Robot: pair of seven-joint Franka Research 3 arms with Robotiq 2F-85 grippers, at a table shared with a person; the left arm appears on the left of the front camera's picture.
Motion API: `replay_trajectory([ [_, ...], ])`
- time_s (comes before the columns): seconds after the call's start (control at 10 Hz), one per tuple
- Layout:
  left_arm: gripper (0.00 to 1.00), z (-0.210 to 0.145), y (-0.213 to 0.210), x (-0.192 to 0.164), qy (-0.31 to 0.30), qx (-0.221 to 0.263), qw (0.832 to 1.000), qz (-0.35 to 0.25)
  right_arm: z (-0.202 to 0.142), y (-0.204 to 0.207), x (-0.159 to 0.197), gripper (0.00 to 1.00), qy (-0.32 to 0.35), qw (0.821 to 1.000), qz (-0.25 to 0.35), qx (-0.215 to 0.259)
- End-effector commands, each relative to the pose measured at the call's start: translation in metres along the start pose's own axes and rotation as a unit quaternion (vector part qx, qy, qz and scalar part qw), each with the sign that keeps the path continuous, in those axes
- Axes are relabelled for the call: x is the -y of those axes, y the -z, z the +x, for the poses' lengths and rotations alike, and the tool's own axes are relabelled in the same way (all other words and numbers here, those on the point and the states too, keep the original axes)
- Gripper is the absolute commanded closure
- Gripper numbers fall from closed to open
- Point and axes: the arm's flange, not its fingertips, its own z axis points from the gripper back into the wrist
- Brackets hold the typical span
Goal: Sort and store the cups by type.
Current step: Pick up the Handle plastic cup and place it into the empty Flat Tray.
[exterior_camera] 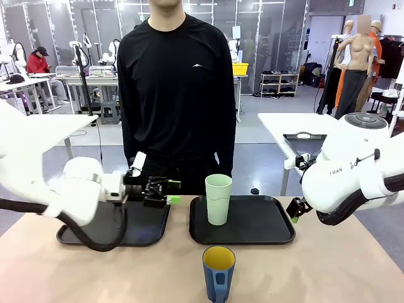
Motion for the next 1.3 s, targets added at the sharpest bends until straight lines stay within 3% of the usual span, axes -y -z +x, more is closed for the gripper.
replay_trajectory([
  [0.0, 0.00, 0.009, -0.046, 0.038, 0.019, -0.030, 0.999, 0.006, 0.000, 0.000, 0.002, 0.00, 0.002, 1.000, 0.000, 0.000],
  [0.5, 0.00, 0.005, -0.145, 0.089, 0.020, -0.025, 0.999, -0.013, 0.000, 0.000, 0.002, 0.00, 0.002, 1.000, 0.000, 0.000],
  [0.6, 0.00, 0.002, -0.158, 0.096, 0.013, -0.005, 0.999, -0.031, 0.000, 0.000, 0.002, 0.00, 0.002, 1.000, 0.000, 0.000],
  [0.7, 0.00, -0.001, -0.172, 0.104, 0.008, -0.015, 0.999, -0.050, 0.000, 0.000, 0.002, 0.00, 0.002, 1.000, 0.000, 0.000],
  [0.9, 0.00, -0.007, -0.198, 0.111, 0.003, -0.001, 1.000, -0.020, 0.000, 0.000, 0.002, 0.00, 0.002, 1.000, 0.000, 0.000],
  [1.1, 0.00, -0.011, -0.216, 0.116, -0.010, -0.027, 1.000, -0.002, 0.000, 0.000, 0.002, 0.00, 0.002, 1.000, 0.000, 0.000],
  [1.2, 0.00, -0.012, -0.225, 0.119, -0.006, -0.075, 0.997, 0.030, 0.000, 0.000, 0.002, 0.00, 0.002, 1.000, 0.000, 0.000],
])
